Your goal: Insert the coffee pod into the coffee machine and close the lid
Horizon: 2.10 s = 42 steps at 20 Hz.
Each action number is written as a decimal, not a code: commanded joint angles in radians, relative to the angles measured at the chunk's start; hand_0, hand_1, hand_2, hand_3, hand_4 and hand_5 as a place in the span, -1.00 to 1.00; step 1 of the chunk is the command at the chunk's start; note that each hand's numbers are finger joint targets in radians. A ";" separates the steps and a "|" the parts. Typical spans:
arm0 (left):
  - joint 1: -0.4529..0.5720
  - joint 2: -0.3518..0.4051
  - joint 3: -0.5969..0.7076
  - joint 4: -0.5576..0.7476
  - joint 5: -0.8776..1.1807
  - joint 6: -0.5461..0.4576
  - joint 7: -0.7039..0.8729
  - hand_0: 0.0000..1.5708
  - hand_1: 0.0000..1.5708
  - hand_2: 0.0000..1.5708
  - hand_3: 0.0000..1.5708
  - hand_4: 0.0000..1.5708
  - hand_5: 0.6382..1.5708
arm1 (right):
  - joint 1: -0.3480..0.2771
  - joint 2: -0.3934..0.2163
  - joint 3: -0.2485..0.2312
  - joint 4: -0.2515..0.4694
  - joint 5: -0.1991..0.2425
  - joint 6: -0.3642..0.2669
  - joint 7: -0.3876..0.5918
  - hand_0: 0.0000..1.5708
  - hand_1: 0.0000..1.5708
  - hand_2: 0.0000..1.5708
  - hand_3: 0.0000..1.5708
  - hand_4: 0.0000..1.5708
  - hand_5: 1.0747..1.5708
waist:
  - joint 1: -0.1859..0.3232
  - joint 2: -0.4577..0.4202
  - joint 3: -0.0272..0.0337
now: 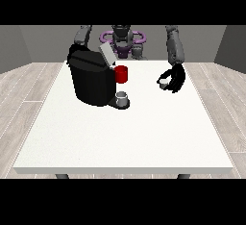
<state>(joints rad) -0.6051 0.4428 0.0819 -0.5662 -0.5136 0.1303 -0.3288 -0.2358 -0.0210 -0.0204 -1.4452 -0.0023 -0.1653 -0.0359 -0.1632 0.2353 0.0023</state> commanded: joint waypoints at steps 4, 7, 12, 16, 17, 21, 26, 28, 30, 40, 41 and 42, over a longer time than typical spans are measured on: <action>-0.017 0.034 -0.021 0.072 -0.078 0.049 -0.009 0.31 0.31 0.42 0.13 -0.63 1.00 | 0.054 0.020 0.052 -0.025 0.016 -0.015 -0.044 -1.00 -1.00 -1.00 -1.00 -0.45 1.00 | -0.026 0.025 -0.0027; -0.019 0.026 -0.022 0.074 -0.089 0.067 -0.076 0.56 0.56 0.73 0.66 -0.40 1.00 | 0.032 0.011 0.032 -0.040 0.013 -0.005 0.008 -1.00 -1.00 -1.00 -1.00 -0.46 1.00 | -0.014 0.011 -0.0029; -0.077 0.043 -0.028 0.018 -0.052 -0.110 -0.100 0.88 0.88 0.87 0.79 -0.20 1.00 | 0.056 -0.004 -0.024 0.045 -0.028 0.006 0.003 -1.00 -1.00 -1.00 -1.00 -0.44 1.00 | 0.013 -0.076 -0.0022; -0.134 0.011 -0.049 -0.033 -0.066 -0.143 -0.052 0.71 0.71 0.78 0.73 -0.25 1.00 | 0.038 -0.013 -0.040 0.128 -0.025 0.015 -0.043 -1.00 -1.00 -1.00 -1.00 -0.38 1.00 | 0.035 -0.098 -0.0020; -0.144 -0.036 -0.087 -0.060 -0.082 -0.178 0.011 0.68 0.68 0.76 0.72 -0.26 1.00 | 0.012 -0.031 -0.059 0.171 -0.034 0.019 0.012 -1.00 -1.00 -1.00 -1.00 -0.38 1.00 | 0.067 -0.157 -0.0016; -0.236 0.063 -0.024 -0.054 -0.052 -0.239 -0.008 0.60 0.60 0.69 0.64 -0.31 1.00 | 0.008 -0.013 -0.038 0.157 -0.045 0.054 -0.077 -1.00 -1.00 -1.00 -1.00 -0.48 1.00 | 0.013 -0.088 -0.0020; -0.314 0.066 -0.021 -0.075 -0.056 -0.287 0.024 0.60 0.60 0.69 0.63 -0.32 1.00 | -0.019 0.013 -0.011 0.151 -0.023 0.029 -0.067 -1.00 -1.00 -1.00 -1.00 -0.38 1.00 | -0.012 -0.095 -0.0021; -0.223 -0.016 -0.050 -0.098 -0.077 -0.243 0.013 0.60 0.60 0.69 0.63 -0.32 1.00 | 0.008 -0.006 -0.036 0.153 -0.044 0.037 -0.046 -1.00 -1.00 -1.00 -1.00 -0.39 1.00 | 0.008 -0.137 -0.0022; -0.330 0.019 -0.021 -0.084 -0.077 -0.250 0.096 0.60 0.60 0.69 0.63 -0.32 1.00 | -0.049 -0.005 -0.033 0.142 -0.048 0.040 -0.030 -1.00 -1.00 -1.00 -1.00 -0.37 1.00 | -0.031 -0.097 -0.0022; -0.473 -0.001 0.023 -0.088 -0.070 -0.240 0.191 0.54 0.54 0.59 0.51 -0.38 1.00 | -0.125 0.000 -0.022 0.128 -0.018 0.002 0.008 -1.00 -1.00 -1.00 -1.00 -0.36 1.00 | -0.079 -0.044 -0.0022; -0.492 0.039 0.048 -0.067 -0.059 -0.256 0.197 0.58 0.58 0.61 0.53 -0.39 1.00 | -0.046 0.020 0.042 0.100 0.002 0.013 -0.033 -1.00 -1.00 -1.00 -1.00 -0.35 1.00 | -0.119 -0.050 -0.0022; -0.499 0.050 0.051 -0.056 -0.060 -0.266 0.199 0.60 0.60 0.64 0.55 -0.40 1.00 | -0.062 0.005 0.027 0.074 -0.003 0.024 0.014 -1.00 -1.00 -1.00 -1.00 -0.35 1.00 | -0.143 -0.055 -0.0024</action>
<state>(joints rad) -1.0601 0.4771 0.1099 -0.6417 -0.5788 -0.1284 -0.1581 -0.3011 -0.0180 -0.0153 -1.3324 -0.0145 -0.1430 -0.0554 -0.2564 0.1730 0.0001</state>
